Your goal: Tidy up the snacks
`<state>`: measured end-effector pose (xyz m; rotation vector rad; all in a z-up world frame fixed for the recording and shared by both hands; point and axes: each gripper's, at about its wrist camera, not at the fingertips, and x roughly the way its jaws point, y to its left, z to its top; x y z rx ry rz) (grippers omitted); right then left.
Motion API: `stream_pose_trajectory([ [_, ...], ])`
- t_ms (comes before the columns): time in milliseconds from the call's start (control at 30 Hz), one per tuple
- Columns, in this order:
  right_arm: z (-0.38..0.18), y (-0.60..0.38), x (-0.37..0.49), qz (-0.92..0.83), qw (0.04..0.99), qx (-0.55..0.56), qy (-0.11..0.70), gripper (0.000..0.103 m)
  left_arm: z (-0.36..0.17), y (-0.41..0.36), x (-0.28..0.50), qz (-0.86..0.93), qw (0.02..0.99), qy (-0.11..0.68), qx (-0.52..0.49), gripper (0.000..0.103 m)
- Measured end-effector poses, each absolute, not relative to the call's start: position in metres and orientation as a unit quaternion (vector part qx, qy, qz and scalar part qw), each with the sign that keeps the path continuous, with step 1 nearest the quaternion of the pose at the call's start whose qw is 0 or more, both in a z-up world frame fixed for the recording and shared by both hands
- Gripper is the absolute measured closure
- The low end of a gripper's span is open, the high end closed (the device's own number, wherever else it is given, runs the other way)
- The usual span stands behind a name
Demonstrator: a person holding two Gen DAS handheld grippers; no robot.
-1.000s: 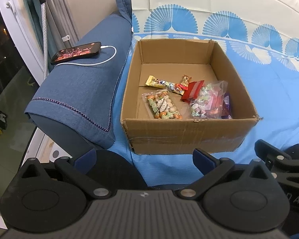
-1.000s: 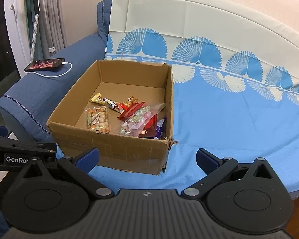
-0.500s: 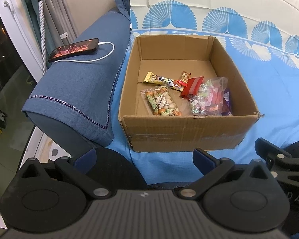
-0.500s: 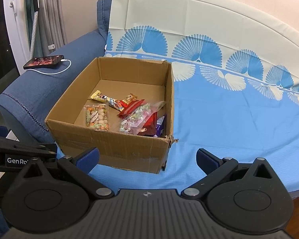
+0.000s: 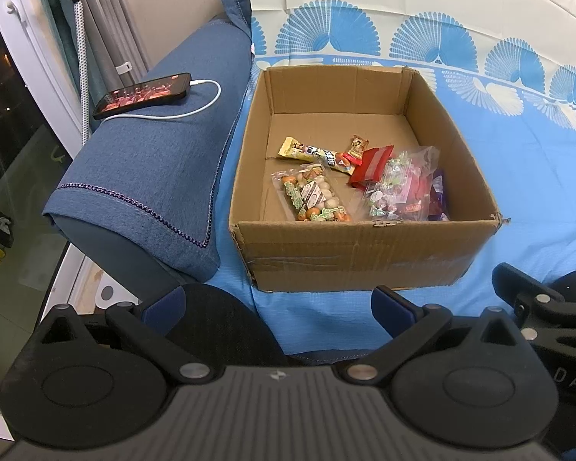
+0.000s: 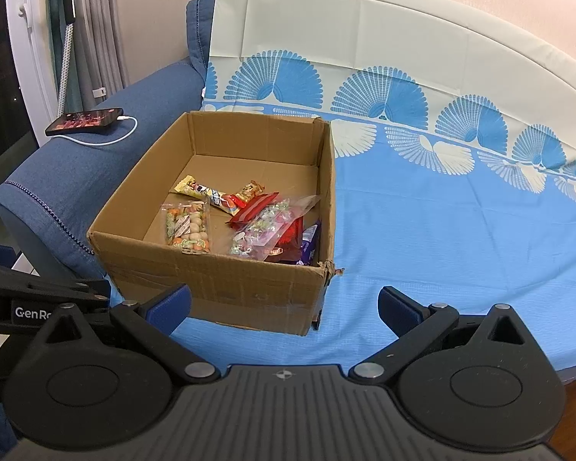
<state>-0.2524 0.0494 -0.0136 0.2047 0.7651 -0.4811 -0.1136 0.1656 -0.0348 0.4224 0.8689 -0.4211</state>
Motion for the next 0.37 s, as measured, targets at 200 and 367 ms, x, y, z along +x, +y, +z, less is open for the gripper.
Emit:
stream_pose_trajectory([
  [200, -0.0137, 0.0492, -0.2527, -0.232, 0.895, 0.098, 0.369, 0.000, -0.0355, 0.1662, -0.1138, -0.200, 0.865, 0.413, 0.203, 0.000],
  [367, -0.0137, 0.0497, -0.2518, -0.229, 0.896, 0.099, 0.368, 0.000, -0.0370, 0.1664, -0.1127, -0.198, 0.864, 0.415, 0.207, 0.000],
])
